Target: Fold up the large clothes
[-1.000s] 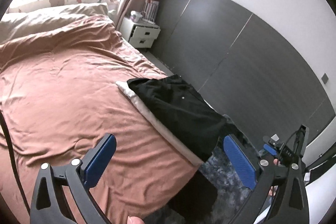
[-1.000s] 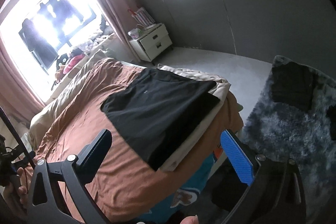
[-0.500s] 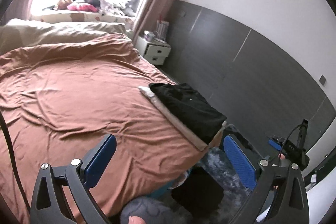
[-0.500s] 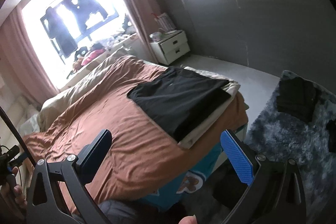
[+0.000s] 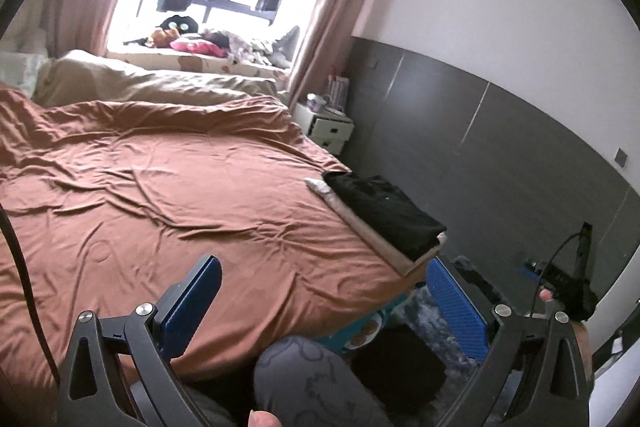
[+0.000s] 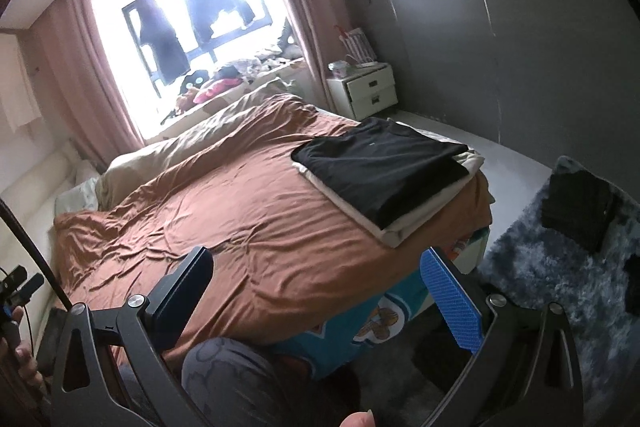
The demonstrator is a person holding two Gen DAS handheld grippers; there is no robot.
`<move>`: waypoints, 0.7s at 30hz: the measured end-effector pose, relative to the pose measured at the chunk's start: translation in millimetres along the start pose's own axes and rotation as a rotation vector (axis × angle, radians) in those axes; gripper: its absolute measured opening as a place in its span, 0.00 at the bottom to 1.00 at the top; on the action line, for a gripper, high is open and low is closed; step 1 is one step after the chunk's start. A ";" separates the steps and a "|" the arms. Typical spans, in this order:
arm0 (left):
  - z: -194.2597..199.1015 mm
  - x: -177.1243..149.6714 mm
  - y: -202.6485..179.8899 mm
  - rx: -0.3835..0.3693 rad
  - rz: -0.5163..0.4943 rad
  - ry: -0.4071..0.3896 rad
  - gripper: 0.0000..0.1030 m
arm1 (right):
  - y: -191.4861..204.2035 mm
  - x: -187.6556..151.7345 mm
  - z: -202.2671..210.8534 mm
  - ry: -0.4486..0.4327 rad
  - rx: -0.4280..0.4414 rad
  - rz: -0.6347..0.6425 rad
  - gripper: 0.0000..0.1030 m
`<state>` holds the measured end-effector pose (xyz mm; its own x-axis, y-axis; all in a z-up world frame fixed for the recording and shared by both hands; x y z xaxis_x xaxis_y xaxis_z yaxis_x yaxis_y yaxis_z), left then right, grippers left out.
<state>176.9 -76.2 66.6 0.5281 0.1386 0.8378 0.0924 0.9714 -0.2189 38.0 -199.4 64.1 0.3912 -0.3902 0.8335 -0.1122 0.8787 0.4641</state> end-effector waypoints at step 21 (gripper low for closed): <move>101.3 -99.6 40.0 0.207 -0.032 -0.143 1.00 | 80.3 -79.9 1.9 0.070 0.113 0.245 1.00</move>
<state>42.5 -31.6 25.0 0.4013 0.1185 0.9083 -0.0754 0.9925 -0.0962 -4.0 -98.1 35.4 0.4014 -0.1462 0.9042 -0.3112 0.9067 0.2847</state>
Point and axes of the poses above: each gripper's, at about its wrist camera, not at the fingertips, and z roughly against the way its jaws point, y to its left, x to its top, the point moved 2 cm from there along -z, roughly the way its jaws point, and after that the axes turned 13 degrees about x, right-handed, at the moved point
